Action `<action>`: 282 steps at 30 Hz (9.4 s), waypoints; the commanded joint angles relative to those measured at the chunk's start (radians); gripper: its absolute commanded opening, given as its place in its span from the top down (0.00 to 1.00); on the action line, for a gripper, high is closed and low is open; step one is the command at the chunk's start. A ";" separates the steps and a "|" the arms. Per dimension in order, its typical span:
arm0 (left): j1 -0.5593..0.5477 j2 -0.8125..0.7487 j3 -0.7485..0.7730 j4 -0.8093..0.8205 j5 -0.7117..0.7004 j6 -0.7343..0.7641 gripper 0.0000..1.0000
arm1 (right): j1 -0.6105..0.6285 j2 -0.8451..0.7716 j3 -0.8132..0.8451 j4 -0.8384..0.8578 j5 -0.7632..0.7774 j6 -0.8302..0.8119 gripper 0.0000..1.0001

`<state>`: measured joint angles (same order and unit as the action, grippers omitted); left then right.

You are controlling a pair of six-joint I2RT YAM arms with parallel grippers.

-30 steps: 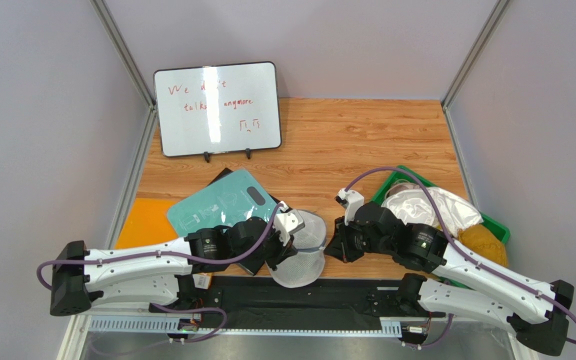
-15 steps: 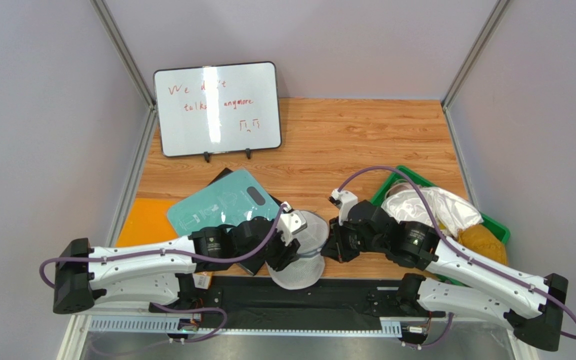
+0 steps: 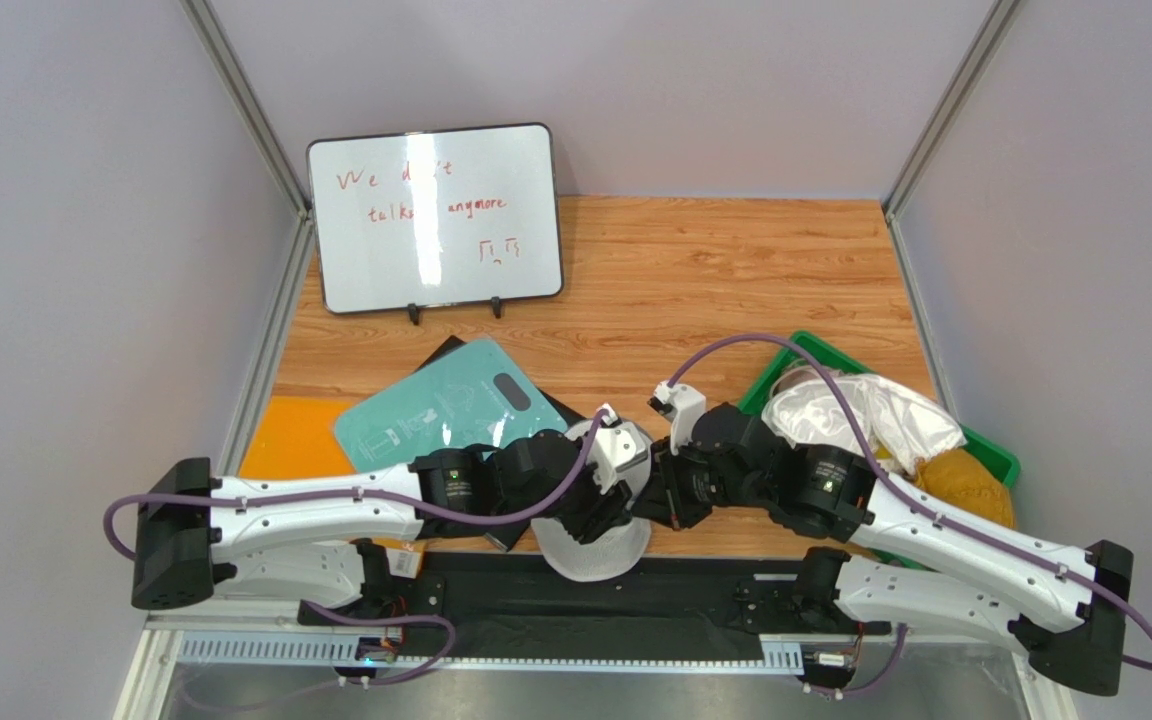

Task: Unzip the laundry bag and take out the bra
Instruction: Unzip the laundry bag at the center of the board, then pick up the bra from the laundry bag.

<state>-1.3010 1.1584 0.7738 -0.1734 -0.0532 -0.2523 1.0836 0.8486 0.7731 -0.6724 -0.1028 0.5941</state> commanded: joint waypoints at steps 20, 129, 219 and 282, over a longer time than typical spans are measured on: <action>-0.007 -0.038 -0.028 0.008 -0.020 -0.005 1.00 | 0.015 -0.029 0.054 -0.015 0.072 -0.010 1.00; 0.161 -0.200 -0.048 -0.239 -0.228 -0.648 0.26 | 0.044 0.127 0.107 0.010 0.137 -0.102 0.25; 0.341 -0.474 -0.386 0.028 -0.274 -0.542 1.00 | -0.321 0.216 0.097 0.097 0.571 -0.099 0.78; 0.341 -0.246 -0.202 0.067 -0.214 -0.501 1.00 | -0.261 0.452 0.290 0.177 -0.078 -0.318 1.00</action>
<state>-0.9623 0.8883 0.5114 -0.1543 -0.2821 -0.7769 0.8009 1.3651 0.9981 -0.4789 -0.1638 0.2871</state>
